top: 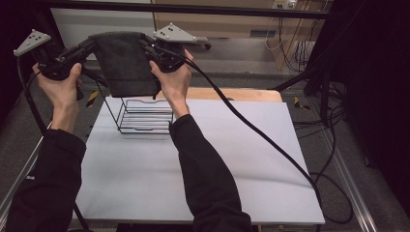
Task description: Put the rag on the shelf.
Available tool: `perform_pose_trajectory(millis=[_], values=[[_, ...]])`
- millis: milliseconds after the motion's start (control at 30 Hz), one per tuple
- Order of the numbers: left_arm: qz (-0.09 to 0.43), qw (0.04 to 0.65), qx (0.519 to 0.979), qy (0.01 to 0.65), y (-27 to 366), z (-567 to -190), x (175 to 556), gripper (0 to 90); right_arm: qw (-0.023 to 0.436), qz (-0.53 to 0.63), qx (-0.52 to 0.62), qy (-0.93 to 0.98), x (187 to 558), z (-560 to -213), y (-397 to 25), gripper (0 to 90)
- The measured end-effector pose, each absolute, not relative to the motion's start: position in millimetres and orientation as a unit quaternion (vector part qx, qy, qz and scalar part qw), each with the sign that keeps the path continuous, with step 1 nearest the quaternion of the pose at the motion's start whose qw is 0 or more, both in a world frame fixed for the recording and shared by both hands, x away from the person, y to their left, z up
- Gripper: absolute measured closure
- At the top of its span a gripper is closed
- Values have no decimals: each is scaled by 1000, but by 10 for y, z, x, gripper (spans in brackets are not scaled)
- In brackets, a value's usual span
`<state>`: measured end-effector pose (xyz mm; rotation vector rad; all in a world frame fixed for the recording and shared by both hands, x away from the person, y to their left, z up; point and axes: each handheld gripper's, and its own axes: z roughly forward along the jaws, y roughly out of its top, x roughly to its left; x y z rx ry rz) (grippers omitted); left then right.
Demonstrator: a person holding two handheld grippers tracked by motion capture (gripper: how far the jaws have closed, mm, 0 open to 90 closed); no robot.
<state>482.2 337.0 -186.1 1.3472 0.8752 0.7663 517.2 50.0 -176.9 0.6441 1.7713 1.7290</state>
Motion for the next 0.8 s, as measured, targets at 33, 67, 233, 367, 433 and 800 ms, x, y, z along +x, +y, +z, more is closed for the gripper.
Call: perform_pose_trajectory(millis=[33,67,233,367,433,800], values=[[336,628,590,381,3369,-1865,4810,811,287,647,241,664,5168,-1782,499,790],[336,629,590,379,3371,-1874,4800,811,283,647,240,666,5165,-1795,492,789],[329,630,594,378,3394,-1940,4768,811,272,646,241,671,5146,-1841,478,789],[322,630,597,378,3409,-1992,4749,811,266,643,240,677,5128,-1893,470,788],[321,628,601,375,3412,-2016,4733,811,264,642,241,678,5127,-1904,466,788],[308,615,623,372,3462,-2113,4622,810,238,636,229,697,5053,-1991,425,787]])
